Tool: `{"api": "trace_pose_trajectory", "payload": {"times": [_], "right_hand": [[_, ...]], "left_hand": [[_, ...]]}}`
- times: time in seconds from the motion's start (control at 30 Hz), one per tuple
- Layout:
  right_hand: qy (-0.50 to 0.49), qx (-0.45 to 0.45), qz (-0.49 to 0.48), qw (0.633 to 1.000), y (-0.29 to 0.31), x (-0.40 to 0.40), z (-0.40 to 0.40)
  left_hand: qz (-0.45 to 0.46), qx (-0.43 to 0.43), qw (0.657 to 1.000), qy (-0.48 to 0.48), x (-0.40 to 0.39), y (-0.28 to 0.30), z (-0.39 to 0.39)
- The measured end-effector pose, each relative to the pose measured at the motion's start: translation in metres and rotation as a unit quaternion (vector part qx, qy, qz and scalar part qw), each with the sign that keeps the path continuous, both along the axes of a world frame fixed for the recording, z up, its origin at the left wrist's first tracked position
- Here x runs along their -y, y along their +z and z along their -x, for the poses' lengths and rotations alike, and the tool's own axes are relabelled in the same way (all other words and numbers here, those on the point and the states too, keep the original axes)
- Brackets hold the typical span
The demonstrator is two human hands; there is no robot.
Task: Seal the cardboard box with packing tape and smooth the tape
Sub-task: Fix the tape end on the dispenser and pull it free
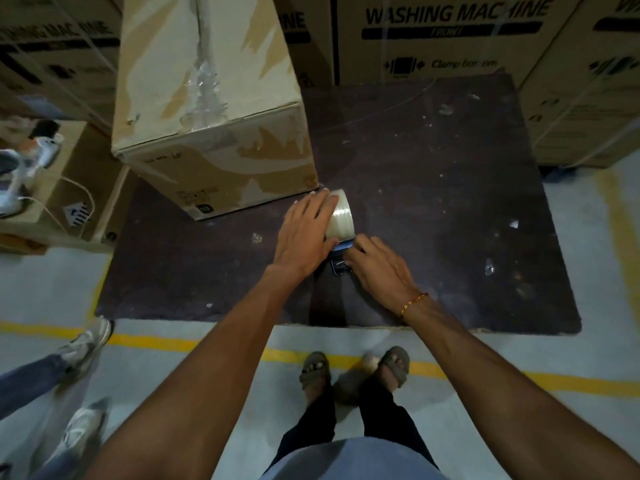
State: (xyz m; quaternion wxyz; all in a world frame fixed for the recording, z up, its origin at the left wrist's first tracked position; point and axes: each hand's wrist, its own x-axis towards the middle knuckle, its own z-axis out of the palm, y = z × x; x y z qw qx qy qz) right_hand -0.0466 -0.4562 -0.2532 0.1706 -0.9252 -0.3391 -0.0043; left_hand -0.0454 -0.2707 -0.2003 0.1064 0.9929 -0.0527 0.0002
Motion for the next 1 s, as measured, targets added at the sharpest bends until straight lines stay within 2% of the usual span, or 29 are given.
{"api": "trace_pose_trajectory", "payload": {"times": [0.3,0.5,0.73,1.0], "right_hand": [[-0.069,0.013,0.017,0.997,0.007,-0.011,0.019],[-0.047,-0.021,0.067,0.996,0.013,-0.014,0.019],[-0.058,0.006,0.042,0.997,0.017,-0.024,0.014],[-0.036,0.011,0.062,0.997,0.012,-0.023,0.017]], "left_hand": [[-0.053,0.020,0.997,-0.047,-0.008,-0.002,-0.012],[-0.048,0.012,0.997,-0.062,-0.010,-0.004,-0.016],[-0.054,0.019,0.996,-0.062,-0.011,-0.005,-0.012],[-0.057,0.012,0.996,-0.061,-0.010,-0.003,-0.012]]}}
